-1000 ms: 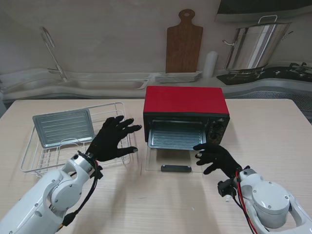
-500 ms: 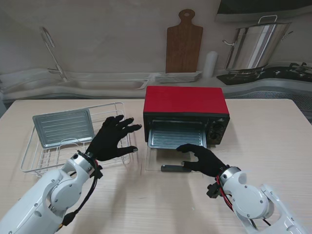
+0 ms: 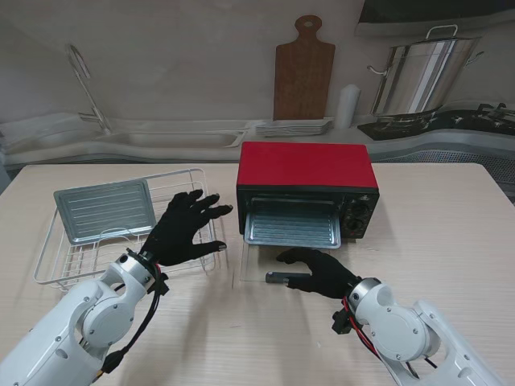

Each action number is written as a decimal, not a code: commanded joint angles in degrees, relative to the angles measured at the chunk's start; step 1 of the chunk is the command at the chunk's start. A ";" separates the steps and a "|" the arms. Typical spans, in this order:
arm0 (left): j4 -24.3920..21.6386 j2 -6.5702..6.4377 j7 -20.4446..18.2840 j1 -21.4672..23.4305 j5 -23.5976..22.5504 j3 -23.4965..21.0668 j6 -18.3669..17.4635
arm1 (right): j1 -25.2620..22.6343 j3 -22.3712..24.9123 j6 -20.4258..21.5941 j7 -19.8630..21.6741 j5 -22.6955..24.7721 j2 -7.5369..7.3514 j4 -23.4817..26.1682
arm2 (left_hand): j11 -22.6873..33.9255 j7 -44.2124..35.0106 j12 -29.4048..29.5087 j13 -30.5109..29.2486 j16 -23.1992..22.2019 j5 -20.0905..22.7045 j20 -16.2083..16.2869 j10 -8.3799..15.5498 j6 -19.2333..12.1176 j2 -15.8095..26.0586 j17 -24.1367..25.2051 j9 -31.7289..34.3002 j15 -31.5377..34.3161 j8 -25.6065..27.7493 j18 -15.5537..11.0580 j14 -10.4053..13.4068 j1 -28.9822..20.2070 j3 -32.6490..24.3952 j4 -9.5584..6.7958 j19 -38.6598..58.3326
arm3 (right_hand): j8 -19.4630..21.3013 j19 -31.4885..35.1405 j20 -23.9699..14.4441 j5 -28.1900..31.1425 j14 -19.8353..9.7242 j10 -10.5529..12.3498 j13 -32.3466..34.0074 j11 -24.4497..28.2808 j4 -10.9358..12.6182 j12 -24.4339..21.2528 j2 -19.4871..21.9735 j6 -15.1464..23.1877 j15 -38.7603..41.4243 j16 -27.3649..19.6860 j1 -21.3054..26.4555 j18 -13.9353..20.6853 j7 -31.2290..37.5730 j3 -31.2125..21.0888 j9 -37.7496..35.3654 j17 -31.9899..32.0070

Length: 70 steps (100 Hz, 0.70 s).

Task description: Slide the trays into the oven

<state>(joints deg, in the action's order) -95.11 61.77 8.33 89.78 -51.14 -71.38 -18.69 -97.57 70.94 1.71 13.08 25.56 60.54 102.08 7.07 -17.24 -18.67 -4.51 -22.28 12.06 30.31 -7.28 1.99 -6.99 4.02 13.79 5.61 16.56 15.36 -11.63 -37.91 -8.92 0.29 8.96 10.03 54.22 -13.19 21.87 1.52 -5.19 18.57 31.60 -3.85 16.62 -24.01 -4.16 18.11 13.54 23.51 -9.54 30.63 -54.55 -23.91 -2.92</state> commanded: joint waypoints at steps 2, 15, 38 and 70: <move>-0.72 0.25 -0.78 0.55 0.00 -0.17 0.23 | 0.90 -1.31 -0.48 -0.54 1.98 0.64 -1.23 | 0.03 0.10 0.91 1.62 0.68 -0.57 -0.65 0.55 -0.50 1.92 1.17 -1.63 -0.62 0.24 -1.46 1.11 0.81 1.74 0.13 -2.90 | 0.68 2.06 -1.54 -0.84 0.23 -1.23 0.33 1.78 2.44 1.42 0.93 -0.52 2.03 1.36 -2.99 -0.18 1.01 0.49 1.10 -0.04; -0.76 0.25 -0.74 0.64 -0.04 -0.25 0.27 | 3.20 -3.58 -1.99 -1.36 3.85 0.74 -3.14 | 0.01 0.15 0.93 1.59 0.69 -0.60 -0.64 0.62 -0.59 1.97 1.17 -1.68 -0.63 0.22 -1.50 1.15 0.88 1.79 0.14 -2.88 | 1.14 1.27 -1.31 -0.44 -0.44 -1.11 0.31 1.62 2.46 1.24 1.42 -0.64 1.37 1.02 -3.14 1.50 0.90 0.76 1.21 -0.08; -0.82 0.24 -0.77 0.74 -0.07 -0.37 0.29 | 6.90 -7.02 -5.14 -2.79 6.12 1.03 -6.47 | 0.04 0.14 0.92 1.63 0.70 -0.59 -0.62 0.59 -0.56 2.00 1.17 -1.62 -0.65 0.23 -1.52 1.17 0.89 1.84 0.13 -2.83 | 1.20 -2.07 0.12 -0.61 -1.52 -0.87 -0.02 -2.03 2.62 -0.43 2.35 -0.70 -3.43 -1.51 -3.51 4.21 -0.52 1.58 1.17 0.60; -0.86 0.23 -0.73 1.02 -0.16 -0.56 0.43 | 7.52 -7.63 -5.35 -6.28 7.47 1.68 -6.97 | 0.00 0.14 0.94 1.58 0.69 -0.54 -0.59 0.66 -0.51 1.97 1.20 -1.63 -0.62 0.24 -1.49 1.14 0.79 1.86 0.12 -2.80 | 1.44 -1.76 0.05 0.38 -0.92 -1.20 1.49 -1.26 2.77 -0.01 2.11 -0.77 -2.70 -1.20 -3.89 3.23 0.13 1.07 -0.42 -0.24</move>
<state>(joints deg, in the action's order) -95.36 61.76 8.42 90.35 -51.26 -71.84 -18.47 -89.82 63.42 -3.90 6.06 32.51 61.65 94.68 7.07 -17.24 -18.67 -4.51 -22.27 12.06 30.30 -7.28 1.99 -6.99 4.01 13.79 5.61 16.56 15.36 -11.63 -37.91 -8.92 0.29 8.96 10.35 52.75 -13.33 21.90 1.48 -5.57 18.83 30.29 -3.83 17.20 -22.07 -4.72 15.97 12.80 21.61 -6.94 30.74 -54.63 -24.09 -2.97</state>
